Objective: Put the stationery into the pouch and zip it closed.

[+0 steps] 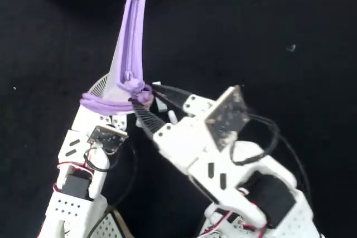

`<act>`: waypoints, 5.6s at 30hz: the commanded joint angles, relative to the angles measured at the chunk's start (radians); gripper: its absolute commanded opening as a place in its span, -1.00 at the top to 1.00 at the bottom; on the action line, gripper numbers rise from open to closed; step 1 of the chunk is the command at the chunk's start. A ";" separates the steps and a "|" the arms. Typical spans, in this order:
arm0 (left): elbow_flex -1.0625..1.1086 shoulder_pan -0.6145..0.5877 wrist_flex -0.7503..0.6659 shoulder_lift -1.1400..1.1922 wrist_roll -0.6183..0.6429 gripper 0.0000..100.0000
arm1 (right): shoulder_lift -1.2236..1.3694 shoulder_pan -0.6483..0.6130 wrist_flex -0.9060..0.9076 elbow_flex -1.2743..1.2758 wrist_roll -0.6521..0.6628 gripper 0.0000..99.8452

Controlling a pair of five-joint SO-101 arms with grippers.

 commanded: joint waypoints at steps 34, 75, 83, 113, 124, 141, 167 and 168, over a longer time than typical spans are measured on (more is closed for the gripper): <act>0.021 0.102 0.002 -0.017 0.009 0.94 | 0.325 0.459 -0.296 -0.338 0.562 0.98; 0.021 0.091 -0.003 -0.017 0.008 0.94 | 0.986 0.789 -0.199 -0.889 0.562 0.98; 0.021 0.101 0.002 -0.015 0.009 0.94 | 0.955 0.793 -0.038 -1.043 0.555 0.98; 0.007 -0.067 0.002 -0.017 0.417 0.54 | 0.886 0.862 0.658 -1.644 0.608 0.98; -0.165 -0.001 0.336 -0.017 0.532 0.43 | 0.889 0.850 0.637 -1.636 0.546 0.98; -0.137 -0.133 0.328 -0.018 0.600 0.35 | 0.888 1.037 0.683 -1.638 0.554 0.98; -0.058 -0.133 0.222 -0.018 0.600 0.35 | 0.888 1.393 0.686 -1.333 0.605 0.98; -0.058 -0.133 0.222 -0.018 0.600 0.35 | 0.888 1.401 0.634 -1.277 0.603 0.98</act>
